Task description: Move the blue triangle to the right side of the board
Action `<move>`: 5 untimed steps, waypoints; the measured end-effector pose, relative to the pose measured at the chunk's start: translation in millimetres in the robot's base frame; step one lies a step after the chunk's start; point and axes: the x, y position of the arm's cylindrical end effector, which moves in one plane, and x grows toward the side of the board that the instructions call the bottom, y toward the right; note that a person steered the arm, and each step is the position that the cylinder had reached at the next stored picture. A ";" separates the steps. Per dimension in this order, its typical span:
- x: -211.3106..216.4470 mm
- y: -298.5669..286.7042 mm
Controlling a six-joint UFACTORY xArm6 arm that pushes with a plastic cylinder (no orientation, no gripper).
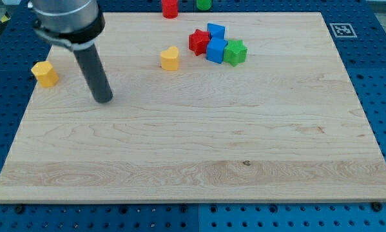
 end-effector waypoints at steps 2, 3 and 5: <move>-108.3 38.4; -154.1 64.6; -154.8 169.8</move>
